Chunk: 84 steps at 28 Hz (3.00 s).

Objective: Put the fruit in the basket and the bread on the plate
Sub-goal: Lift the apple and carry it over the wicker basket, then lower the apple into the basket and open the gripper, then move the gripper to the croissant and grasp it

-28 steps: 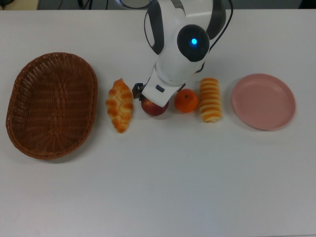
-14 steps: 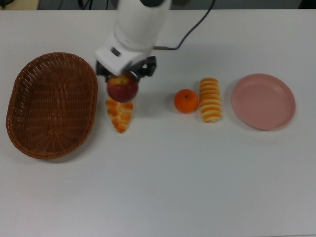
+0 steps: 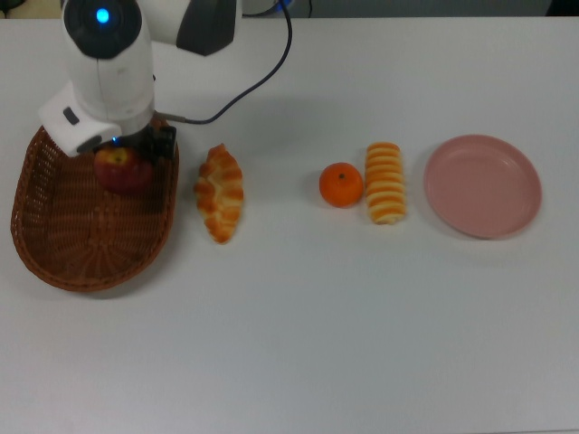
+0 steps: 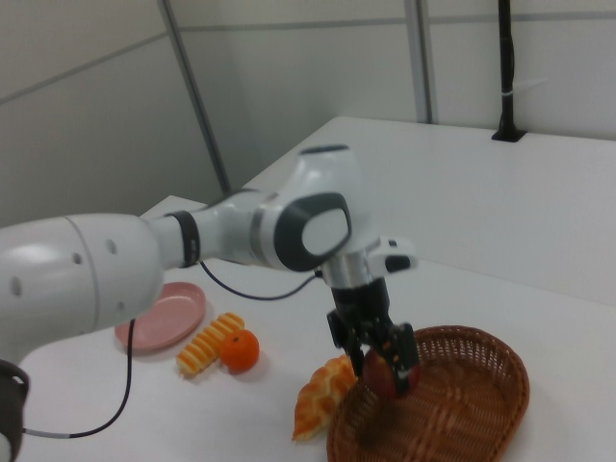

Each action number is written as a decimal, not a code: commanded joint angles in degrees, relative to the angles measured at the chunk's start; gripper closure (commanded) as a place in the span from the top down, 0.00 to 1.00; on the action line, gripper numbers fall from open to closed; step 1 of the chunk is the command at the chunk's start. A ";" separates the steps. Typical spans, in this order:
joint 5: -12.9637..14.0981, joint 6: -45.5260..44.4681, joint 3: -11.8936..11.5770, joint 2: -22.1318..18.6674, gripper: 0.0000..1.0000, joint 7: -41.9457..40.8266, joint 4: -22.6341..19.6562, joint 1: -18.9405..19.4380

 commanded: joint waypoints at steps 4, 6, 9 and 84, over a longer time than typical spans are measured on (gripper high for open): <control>-0.27 0.85 0.13 1.05 0.55 -0.18 -0.79 0.07; -0.27 0.85 0.13 1.13 0.58 -0.18 -0.79 0.25; -0.18 0.76 0.22 1.22 1.00 0.35 -0.79 0.25; 2.37 -0.30 0.40 4.91 0.00 1.32 -4.57 11.06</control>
